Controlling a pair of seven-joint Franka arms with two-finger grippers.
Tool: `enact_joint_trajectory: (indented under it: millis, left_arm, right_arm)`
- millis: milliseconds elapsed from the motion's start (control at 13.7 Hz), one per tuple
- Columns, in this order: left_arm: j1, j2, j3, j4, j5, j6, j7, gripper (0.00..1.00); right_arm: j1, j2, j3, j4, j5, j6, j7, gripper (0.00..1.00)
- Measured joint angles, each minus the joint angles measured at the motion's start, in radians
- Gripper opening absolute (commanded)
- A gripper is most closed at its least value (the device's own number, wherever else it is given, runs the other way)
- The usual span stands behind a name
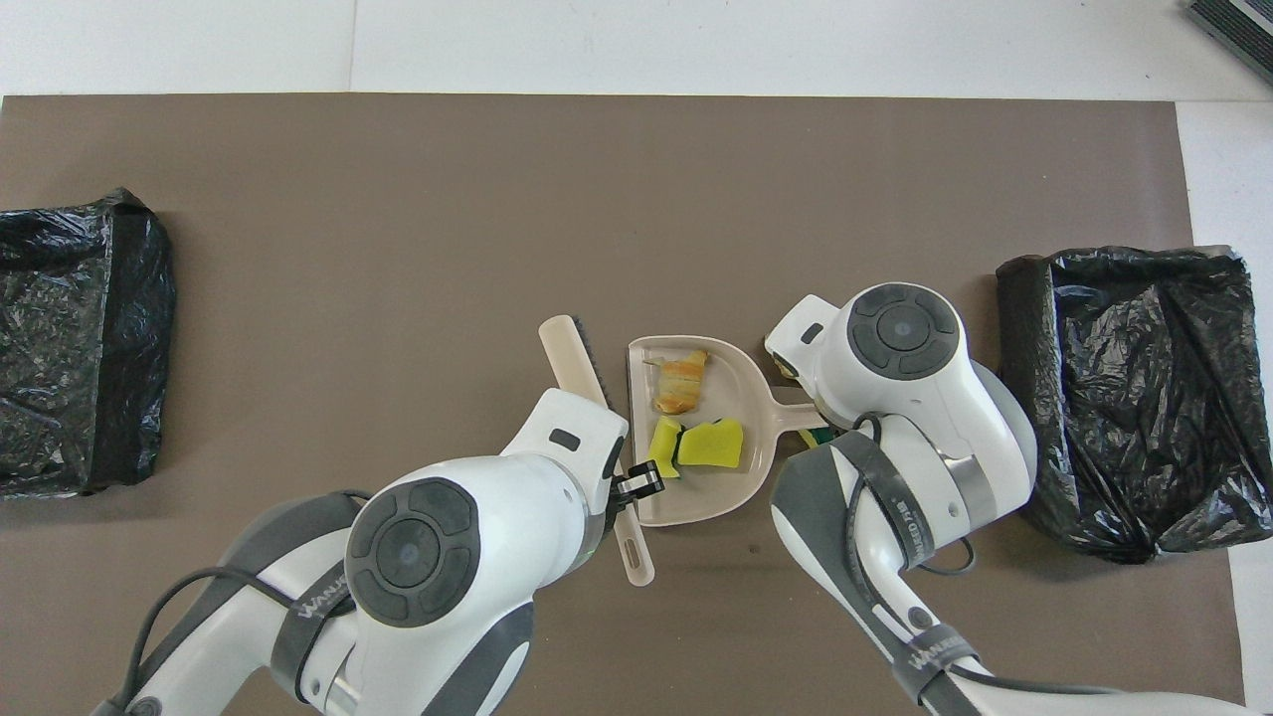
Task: Sweep and dump trash in bin
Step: 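Carry the loaded dustpan with the right gripper over the nearer trash bag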
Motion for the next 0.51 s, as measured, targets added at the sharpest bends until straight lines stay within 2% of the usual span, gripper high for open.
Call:
enact_joint_trajectory:
  millis: [292, 511]
  left_arm:
    - [0.020, -0.002, 0.000, 0.003, 0.001, -0.050, 0.027, 0.00]
    - [0.069, -0.008, 0.002, 0.003, 0.002, -0.142, 0.122, 0.00]
  right_arm:
    - [-0.043, -0.004, -0.002, 0.016, 0.074, -0.004, -0.016, 0.00]
    - [-0.116, -0.011, -0.004, 0.085, 0.120, -0.070, -0.016, 0.00]
